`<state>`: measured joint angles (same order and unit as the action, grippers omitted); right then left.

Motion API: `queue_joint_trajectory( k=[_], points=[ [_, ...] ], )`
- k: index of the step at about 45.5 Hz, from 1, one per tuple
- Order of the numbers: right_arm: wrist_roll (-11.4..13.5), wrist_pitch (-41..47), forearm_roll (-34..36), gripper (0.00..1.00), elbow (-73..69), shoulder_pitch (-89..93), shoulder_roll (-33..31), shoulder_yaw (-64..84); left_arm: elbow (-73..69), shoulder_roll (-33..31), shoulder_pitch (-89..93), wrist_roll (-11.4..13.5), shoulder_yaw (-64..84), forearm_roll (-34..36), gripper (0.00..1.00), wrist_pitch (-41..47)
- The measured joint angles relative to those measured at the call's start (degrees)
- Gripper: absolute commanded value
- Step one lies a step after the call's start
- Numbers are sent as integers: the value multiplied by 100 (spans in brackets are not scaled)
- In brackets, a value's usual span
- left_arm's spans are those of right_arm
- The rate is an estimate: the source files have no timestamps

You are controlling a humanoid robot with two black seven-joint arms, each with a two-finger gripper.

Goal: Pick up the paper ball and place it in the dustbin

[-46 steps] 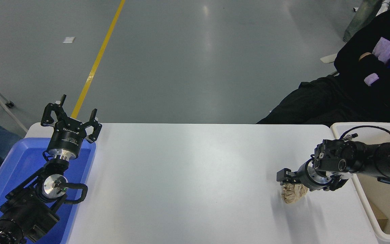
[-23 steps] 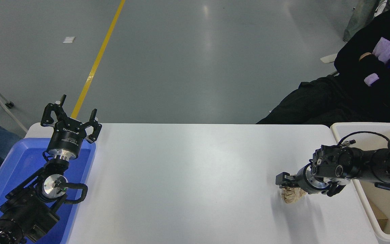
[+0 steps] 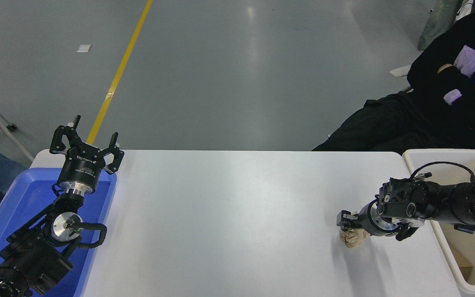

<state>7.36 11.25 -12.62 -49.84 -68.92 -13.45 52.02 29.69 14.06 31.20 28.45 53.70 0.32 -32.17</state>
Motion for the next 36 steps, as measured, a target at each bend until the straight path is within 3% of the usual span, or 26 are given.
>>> queue_joint_trajectory(
  k=[36],
  points=[
    [3,-9,30,42,0,1,-21,-16,-1,0,0,0,0,2,98,0]
  ],
)
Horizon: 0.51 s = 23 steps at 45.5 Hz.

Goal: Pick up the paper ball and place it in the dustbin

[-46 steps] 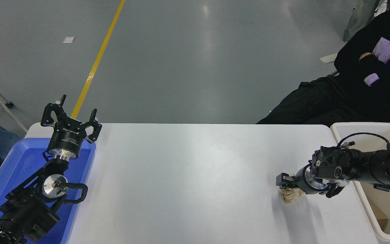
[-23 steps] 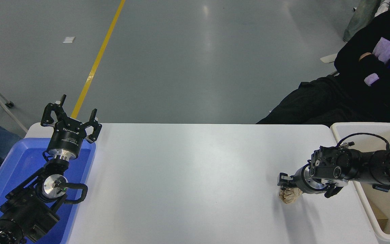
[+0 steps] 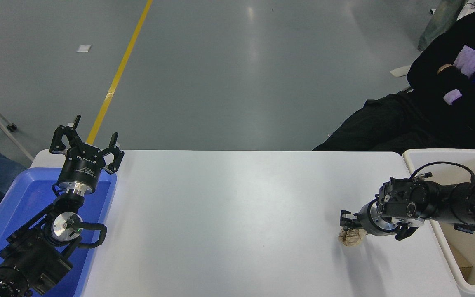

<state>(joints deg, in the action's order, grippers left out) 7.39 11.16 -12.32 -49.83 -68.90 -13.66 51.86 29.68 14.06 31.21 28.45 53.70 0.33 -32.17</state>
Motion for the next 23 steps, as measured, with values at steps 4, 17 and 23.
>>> queue_joint_trajectory(
  k=[4,17,23],
  points=[
    [0,0,8,34,-2,-3,0,0,0,0,0,0,0,0,98,0],
    [1,20,39,22,-40,-25,4,0,1,0,0,0,0,0,98,0],
    [0,26,49,18,-50,-36,-5,-1,1,0,0,0,0,0,98,0]
  ],
)
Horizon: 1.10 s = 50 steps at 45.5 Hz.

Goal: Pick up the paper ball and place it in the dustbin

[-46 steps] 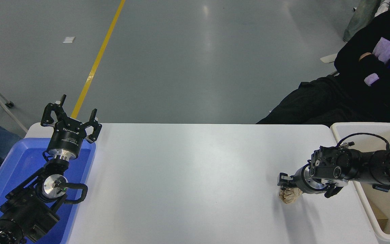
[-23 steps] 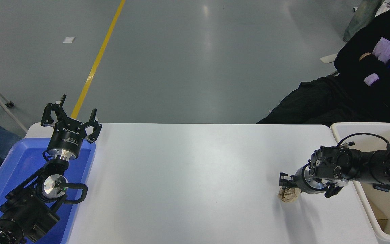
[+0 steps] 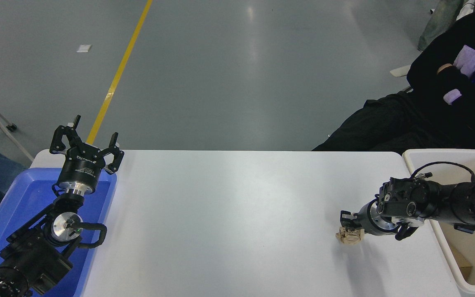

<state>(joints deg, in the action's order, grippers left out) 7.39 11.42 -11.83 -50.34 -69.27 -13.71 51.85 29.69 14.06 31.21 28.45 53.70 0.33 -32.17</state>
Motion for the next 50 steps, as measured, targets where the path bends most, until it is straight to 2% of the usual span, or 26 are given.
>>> queue_joint_trajectory(
  k=[8,50],
  points=[
    [0,23,9,0,-16,-16,-11,-5,0,0,0,0,0,0,98,0],
    [-5,118,206,0,-226,-208,-176,9,-3,0,0,-5,0,0,98,0]
  ],
)
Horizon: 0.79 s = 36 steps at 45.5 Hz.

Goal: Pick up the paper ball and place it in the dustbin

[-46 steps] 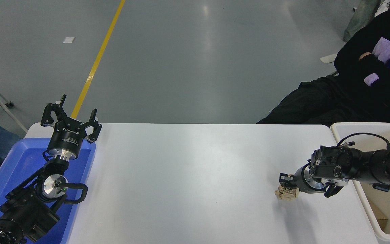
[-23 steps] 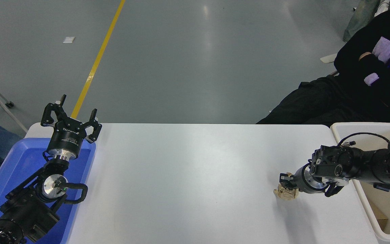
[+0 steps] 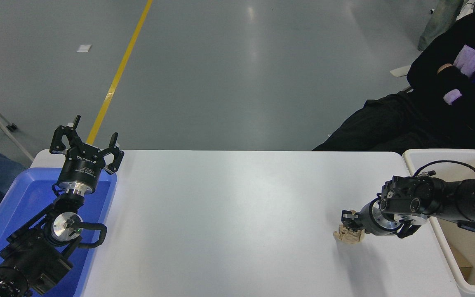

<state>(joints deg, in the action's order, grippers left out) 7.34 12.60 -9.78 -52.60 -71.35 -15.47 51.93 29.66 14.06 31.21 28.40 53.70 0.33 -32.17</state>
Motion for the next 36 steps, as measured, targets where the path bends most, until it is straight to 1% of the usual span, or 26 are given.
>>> queue_joint_trajectory(
  k=[20,31,36],
  points=[
    [-3,10,40,0,-185,-147,-66,57,0,0,0,1,0,1,98,0],
    [-18,236,36,0,-1183,-1054,-405,468,4,0,7,1,-5,3,98,0],
    [-28,703,32,0,-1728,-1774,-595,742,5,0,8,0,-6,2,98,0]
  ],
)
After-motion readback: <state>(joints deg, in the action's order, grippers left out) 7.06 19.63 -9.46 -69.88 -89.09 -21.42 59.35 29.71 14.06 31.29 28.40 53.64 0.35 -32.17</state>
